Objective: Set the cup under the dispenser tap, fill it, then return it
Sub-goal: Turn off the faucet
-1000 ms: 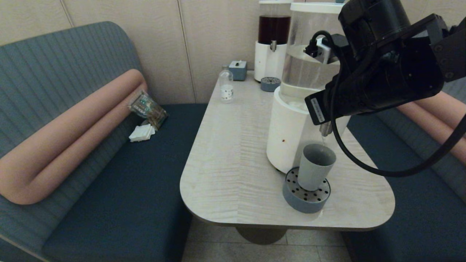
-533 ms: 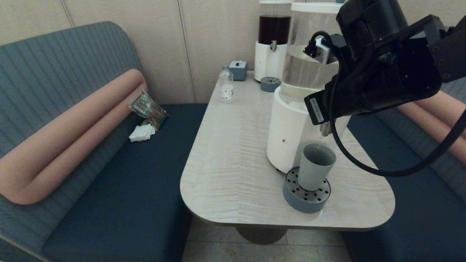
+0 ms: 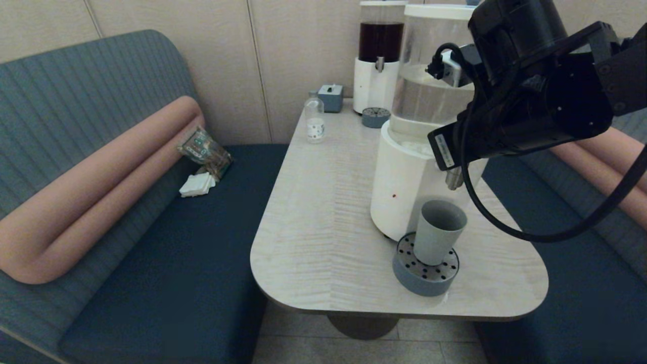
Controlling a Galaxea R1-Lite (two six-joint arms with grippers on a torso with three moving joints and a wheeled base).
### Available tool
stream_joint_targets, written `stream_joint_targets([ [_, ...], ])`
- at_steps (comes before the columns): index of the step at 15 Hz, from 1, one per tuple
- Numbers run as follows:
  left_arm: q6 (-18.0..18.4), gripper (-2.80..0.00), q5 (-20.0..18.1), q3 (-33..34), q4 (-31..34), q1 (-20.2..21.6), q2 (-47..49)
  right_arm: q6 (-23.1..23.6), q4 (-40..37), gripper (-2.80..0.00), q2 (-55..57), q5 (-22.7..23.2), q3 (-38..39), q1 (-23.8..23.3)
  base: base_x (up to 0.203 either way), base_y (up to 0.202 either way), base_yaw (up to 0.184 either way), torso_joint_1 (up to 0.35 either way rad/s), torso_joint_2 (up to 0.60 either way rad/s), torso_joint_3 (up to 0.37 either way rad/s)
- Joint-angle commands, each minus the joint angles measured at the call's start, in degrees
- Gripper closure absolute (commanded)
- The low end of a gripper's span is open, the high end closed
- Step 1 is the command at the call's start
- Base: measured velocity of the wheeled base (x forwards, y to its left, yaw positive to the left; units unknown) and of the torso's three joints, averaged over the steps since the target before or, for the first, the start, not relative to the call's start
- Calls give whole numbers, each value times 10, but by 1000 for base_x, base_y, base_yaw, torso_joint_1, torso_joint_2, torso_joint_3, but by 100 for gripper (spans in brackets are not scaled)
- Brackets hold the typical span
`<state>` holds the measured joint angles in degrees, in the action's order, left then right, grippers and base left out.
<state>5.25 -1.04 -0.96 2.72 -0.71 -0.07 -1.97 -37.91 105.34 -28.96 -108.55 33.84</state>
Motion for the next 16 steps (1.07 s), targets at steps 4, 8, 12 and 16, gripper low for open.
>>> stream_joint_targets([
  [4,0,0,0,0,0,0,0,0,-6,0,0,-3,2,0,0,0,0,0,0,0],
  [8,1,0,0,0,0,0,0,0,-7,0,0,-7,2,0,0,0,0,0,0,0],
  [12,0,0,0,0,0,0,0,0,-6,0,0,-14,6,-2,0,0,0,0,0,0],
  [16,1,0,0,0,0,0,0,0,-1,0,-1,-13,4,-1,0,0,0,0,0,0],
])
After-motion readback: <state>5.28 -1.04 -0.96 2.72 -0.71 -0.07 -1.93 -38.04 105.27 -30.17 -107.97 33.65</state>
